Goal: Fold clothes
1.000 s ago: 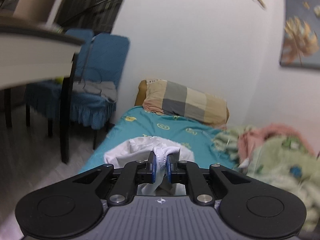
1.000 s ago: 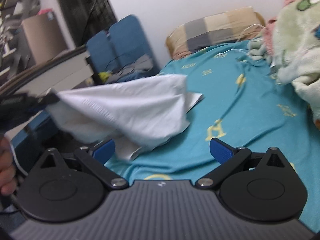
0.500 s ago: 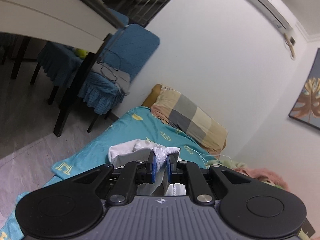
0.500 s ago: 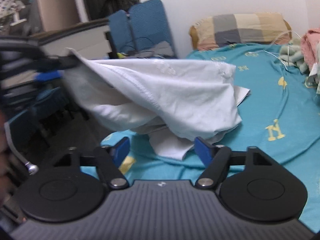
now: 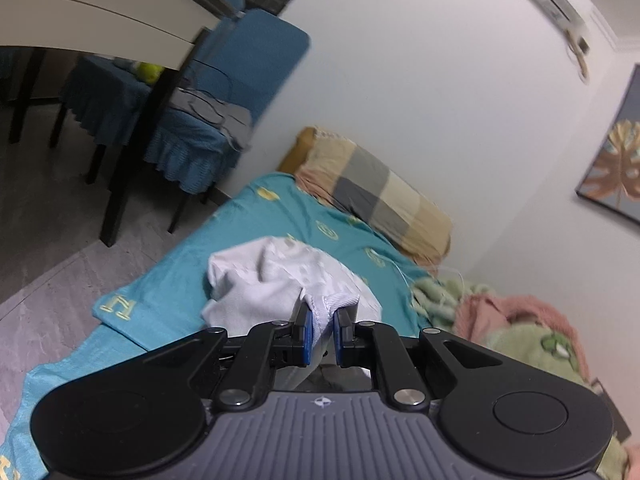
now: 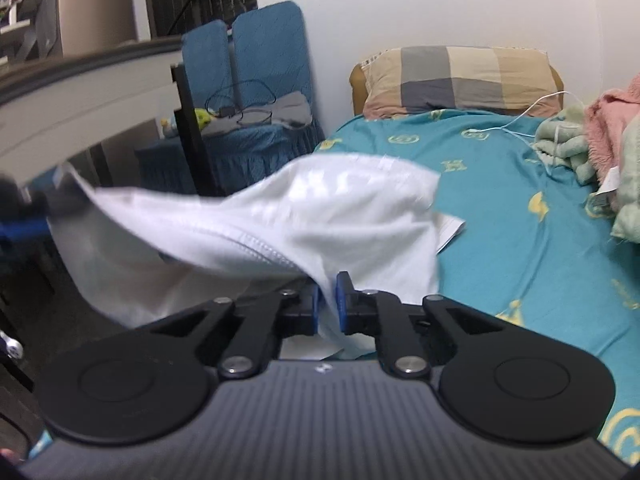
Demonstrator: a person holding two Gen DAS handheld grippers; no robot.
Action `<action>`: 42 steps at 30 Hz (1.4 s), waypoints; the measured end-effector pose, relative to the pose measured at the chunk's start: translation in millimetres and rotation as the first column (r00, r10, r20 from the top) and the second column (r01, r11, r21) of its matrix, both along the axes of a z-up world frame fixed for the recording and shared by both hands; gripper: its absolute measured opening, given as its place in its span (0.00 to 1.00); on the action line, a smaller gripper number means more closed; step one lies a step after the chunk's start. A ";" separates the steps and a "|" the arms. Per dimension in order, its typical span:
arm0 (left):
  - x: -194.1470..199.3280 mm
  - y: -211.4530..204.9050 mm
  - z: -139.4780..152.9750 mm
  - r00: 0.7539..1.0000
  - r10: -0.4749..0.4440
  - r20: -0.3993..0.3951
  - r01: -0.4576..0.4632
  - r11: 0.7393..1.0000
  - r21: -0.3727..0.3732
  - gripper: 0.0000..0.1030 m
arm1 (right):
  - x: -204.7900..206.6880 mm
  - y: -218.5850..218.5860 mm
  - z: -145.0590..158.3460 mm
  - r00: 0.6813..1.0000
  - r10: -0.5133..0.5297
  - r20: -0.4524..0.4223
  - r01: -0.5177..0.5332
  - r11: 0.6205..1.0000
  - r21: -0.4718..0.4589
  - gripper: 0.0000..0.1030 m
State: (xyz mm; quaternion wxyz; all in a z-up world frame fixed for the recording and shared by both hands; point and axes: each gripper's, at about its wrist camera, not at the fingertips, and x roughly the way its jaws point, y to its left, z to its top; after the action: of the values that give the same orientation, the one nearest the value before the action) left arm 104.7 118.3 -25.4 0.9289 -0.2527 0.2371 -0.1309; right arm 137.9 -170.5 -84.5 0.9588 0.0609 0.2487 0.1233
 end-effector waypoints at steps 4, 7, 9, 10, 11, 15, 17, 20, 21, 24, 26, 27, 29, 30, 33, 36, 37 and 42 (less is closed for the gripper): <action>-2.6 -16.7 -0.1 0.997 -0.078 0.005 0.078 0.996 0.050 0.11 | -19.7 -29.1 34.2 0.999 0.053 0.002 -0.053 0.997 0.061 0.04; -3.4 -44.4 -5.7 0.991 -0.130 -0.015 0.131 0.973 0.189 0.11 | -38.8 -47.3 63.1 0.992 0.121 0.024 -0.122 0.989 0.082 0.04; -2.0 -60.0 -15.0 0.987 -0.152 -0.051 0.160 0.953 0.258 0.11 | -47.7 -59.4 70.5 0.992 0.113 0.047 -0.117 0.990 0.083 0.04; -0.6 -64.8 -20.0 0.986 -0.152 -0.071 0.166 0.946 0.277 0.11 | -48.9 -66.4 69.2 0.994 0.096 0.042 -0.100 0.990 0.103 0.04; 1.0 -69.0 -25.0 0.985 -0.149 -0.092 0.170 0.940 0.296 0.11 | -49.1 -73.4 65.9 0.997 0.077 0.030 -0.080 0.988 0.129 0.04; 14.9 -70.8 -46.1 0.977 -0.065 -0.205 0.141 0.913 0.383 0.11 | -40.7 -83.8 31.4 0.995 0.004 -0.097 0.016 0.979 0.203 0.04; 22.8 -69.8 -56.7 0.964 -0.006 -0.266 0.127 0.890 0.437 0.11 | -37.0 -78.4 18.4 0.988 0.004 -0.154 0.026 0.980 0.195 0.06; 28.1 -65.7 -65.7 0.949 0.069 -0.306 0.105 0.850 0.517 0.13 | -33.4 -69.8 9.2 0.982 0.029 -0.186 0.004 0.984 0.178 0.06; 28.0 -63.5 -66.3 0.947 0.086 -0.310 0.097 0.841 0.532 0.15 | -32.4 -66.9 6.9 0.980 0.040 -0.193 -0.006 0.985 0.171 0.06; 21.1 -60.8 -59.5 0.950 0.115 -0.291 0.077 0.816 0.573 0.26 | -32.2 -65.3 7.1 0.980 0.054 -0.191 -0.019 0.983 0.182 0.06; 12.3 -64.4 -52.1 0.962 0.117 -0.247 0.064 0.782 0.620 0.28 | -34.2 -65.4 8.4 0.981 0.060 -0.185 -0.025 0.982 0.187 0.06; 8.4 -70.4 -49.7 0.967 0.110 -0.230 0.070 0.752 0.655 0.31 | -35.3 -65.2 9.3 0.981 0.061 -0.181 -0.027 0.982 0.186 0.07; 0.5 -83.1 -45.5 0.976 0.089 -0.196 0.082 0.689 0.720 0.35 | -37.9 -65.1 11.2 0.983 0.059 -0.174 -0.027 0.983 0.179 0.07; -4.2 -91.9 -46.3 0.981 0.066 -0.182 0.094 0.660 0.746 0.37 | -38.9 -65.4 12.0 0.983 0.057 -0.172 -0.026 0.983 0.180 0.07; -15.2 -118.6 -51.8 0.989 -0.007 -0.150 0.129 0.552 0.824 0.42 | -39.3 -67.3 13.0 0.983 0.052 -0.177 -0.017 0.981 0.193 0.07; -22.6 -144.1 -62.1 0.987 -0.086 -0.134 0.159 0.446 0.881 0.47 | -39.1 -69.5 12.1 0.982 0.049 -0.184 -0.011 0.979 0.203 0.07; -23.6 -151.8 -65.9 0.985 -0.113 -0.134 0.169 0.414 0.894 0.48 | -38.6 -70.3 11.6 0.981 0.048 -0.187 -0.008 0.978 0.208 0.07; -6.1 -176.9 -101.2 0.984 -0.157 -0.085 0.111 0.166 0.980 0.47 | -35.6 -76.0 8.0 0.978 0.042 -0.204 0.008 0.971 0.241 0.07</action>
State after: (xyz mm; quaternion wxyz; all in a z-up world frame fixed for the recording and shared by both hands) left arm 98.5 -58.6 -126.5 0.8635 0.4244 0.2703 -0.0345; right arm 102.3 -246.5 -76.5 0.9120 0.1868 0.3312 0.1537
